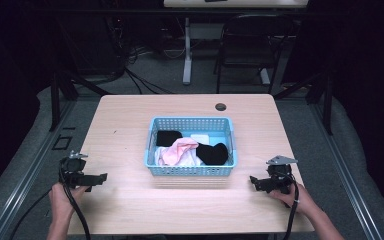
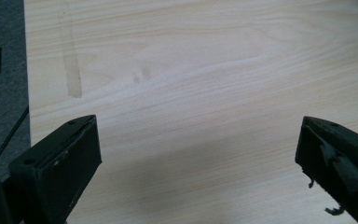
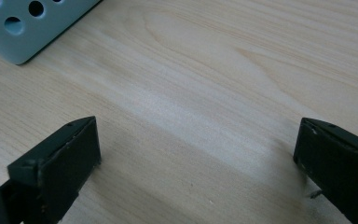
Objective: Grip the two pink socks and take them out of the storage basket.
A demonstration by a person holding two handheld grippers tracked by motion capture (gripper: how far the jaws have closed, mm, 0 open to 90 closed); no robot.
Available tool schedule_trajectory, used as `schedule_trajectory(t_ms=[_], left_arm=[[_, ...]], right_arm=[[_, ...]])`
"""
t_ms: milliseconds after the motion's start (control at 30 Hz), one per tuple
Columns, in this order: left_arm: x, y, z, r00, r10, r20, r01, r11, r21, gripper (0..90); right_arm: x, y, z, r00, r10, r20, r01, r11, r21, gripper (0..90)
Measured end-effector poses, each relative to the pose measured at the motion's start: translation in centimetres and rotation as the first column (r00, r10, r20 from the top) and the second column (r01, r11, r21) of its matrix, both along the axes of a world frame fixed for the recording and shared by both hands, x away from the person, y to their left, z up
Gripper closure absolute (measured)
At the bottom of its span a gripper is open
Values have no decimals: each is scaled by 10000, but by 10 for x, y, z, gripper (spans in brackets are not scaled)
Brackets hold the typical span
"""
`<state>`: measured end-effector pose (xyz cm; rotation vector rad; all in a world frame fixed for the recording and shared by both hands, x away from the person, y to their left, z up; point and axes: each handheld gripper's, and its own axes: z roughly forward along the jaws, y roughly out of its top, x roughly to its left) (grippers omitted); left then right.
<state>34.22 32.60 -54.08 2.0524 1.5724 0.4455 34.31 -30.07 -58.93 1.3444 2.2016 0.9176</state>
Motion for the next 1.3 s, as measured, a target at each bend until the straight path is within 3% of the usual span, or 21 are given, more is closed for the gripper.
schedule_trajectory(t_ms=[367, 700, 933, 1133, 1300], left_arm=[[7, -15, 24, 9979, -647, -82, 645, 9977, -198, 4], [18, -29, 50, 9909, -1319, -286, 1296, 9891, -700, 3], [27, -39, 68, 9854, -1688, -203, 1673, 9840, -613, 3], [42, -62, 89, 9735, -2278, -196, 2270, 9732, -367, 3], [53, -73, 96, 9648, -2617, -263, 2604, 9645, -437, 2]], right_arm=[[0, 0, 0, 10000, -9, 0, 9, 10000, -8, 0], [0, 0, 0, 10000, -6, -2, 6, 10000, -5, 0], [0, 0, 0, 10000, -14, -1, 14, 10000, -7, 0], [0, 0, 0, 10000, -14, -2, 14, 10000, -11, 0], [0, 0, 0, 10000, -7, -1, 7, 10000, 1, 0]])
